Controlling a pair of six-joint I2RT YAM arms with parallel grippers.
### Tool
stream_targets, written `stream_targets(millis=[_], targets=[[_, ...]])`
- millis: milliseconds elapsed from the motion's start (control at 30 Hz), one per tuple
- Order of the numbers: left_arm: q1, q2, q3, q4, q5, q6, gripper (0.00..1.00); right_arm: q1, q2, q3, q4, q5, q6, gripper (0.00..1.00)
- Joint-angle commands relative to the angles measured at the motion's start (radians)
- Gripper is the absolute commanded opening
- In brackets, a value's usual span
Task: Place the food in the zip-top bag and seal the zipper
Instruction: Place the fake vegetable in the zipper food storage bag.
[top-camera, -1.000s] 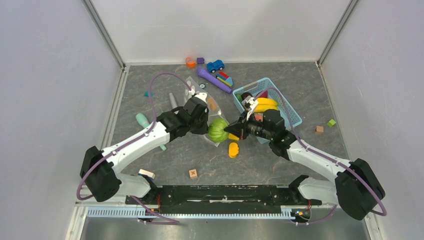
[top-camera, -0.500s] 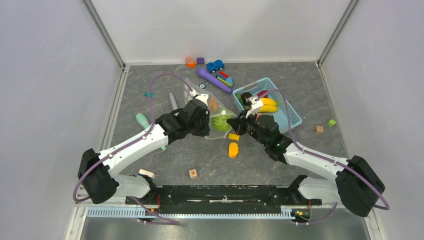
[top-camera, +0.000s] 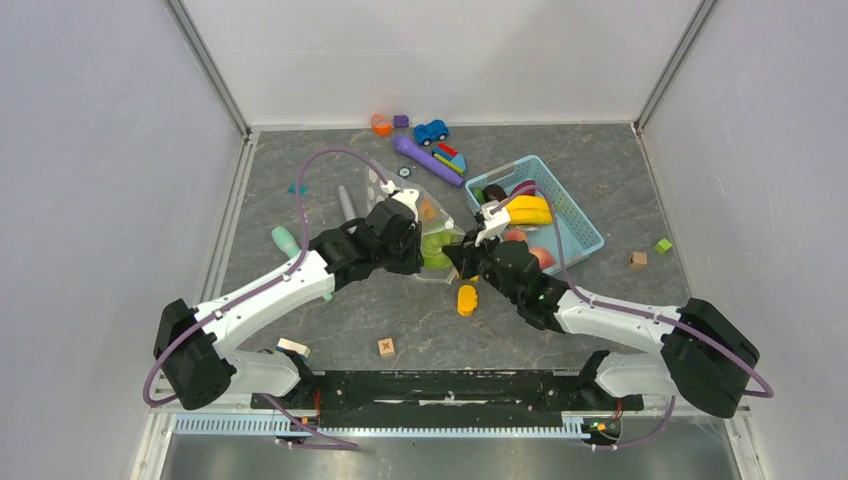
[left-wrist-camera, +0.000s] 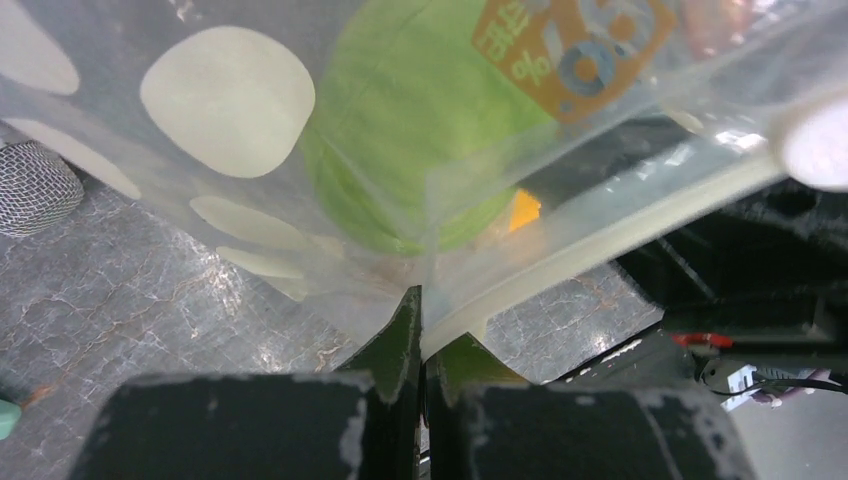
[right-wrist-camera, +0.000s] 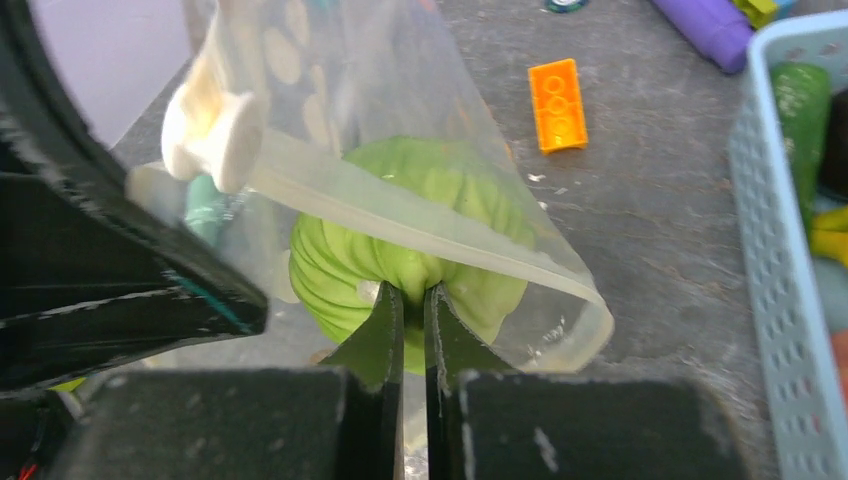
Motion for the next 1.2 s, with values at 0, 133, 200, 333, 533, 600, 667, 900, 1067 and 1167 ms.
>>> stream_targets(millis=[0, 133, 200, 333, 533, 600, 667, 900, 1067, 1167], targets=[[-0.002, -0.026, -0.011, 0.044, 0.014, 0.013, 0.02, 0.049, 0.024, 0.048, 0.181, 0.017, -0.031, 0.07], [-0.002, -0.033, -0.018, 0.050, 0.019, 0.013, 0.02, 0.070, 0.055, 0.048, 0.236, 0.058, -0.022, 0.12], [-0.001, -0.038, -0.020, 0.056, 0.027, 0.011, 0.02, 0.080, 0.068, 0.048, 0.260, 0.108, -0.016, 0.12], [-0.001, -0.050, -0.033, 0.081, 0.064, 0.013, 0.02, 0.098, 0.095, 0.042, 0.345, 0.215, 0.004, 0.13], [-0.002, -0.065, -0.048, 0.115, 0.138, 0.021, 0.02, 0.103, 0.136, 0.030, 0.505, 0.234, 0.065, 0.15], [-0.002, -0.075, -0.050, 0.118, 0.141, 0.023, 0.02, 0.105, 0.149, 0.036, 0.516, 0.244, 0.074, 0.16], [-0.002, -0.088, -0.057, 0.129, 0.160, 0.029, 0.02, 0.105, 0.155, 0.041, 0.498, 0.257, 0.087, 0.17], [-0.002, -0.169, -0.107, 0.201, 0.189, 0.030, 0.02, 0.106, 0.148, 0.061, 0.317, 0.329, 0.070, 0.42], [0.000, -0.207, -0.127, 0.203, 0.108, -0.006, 0.03, 0.107, 0.118, 0.077, 0.237, 0.252, 0.052, 0.72], [0.000, -0.219, -0.131, 0.195, 0.037, -0.022, 0.05, 0.106, 0.104, 0.105, 0.172, 0.164, 0.029, 0.77]])
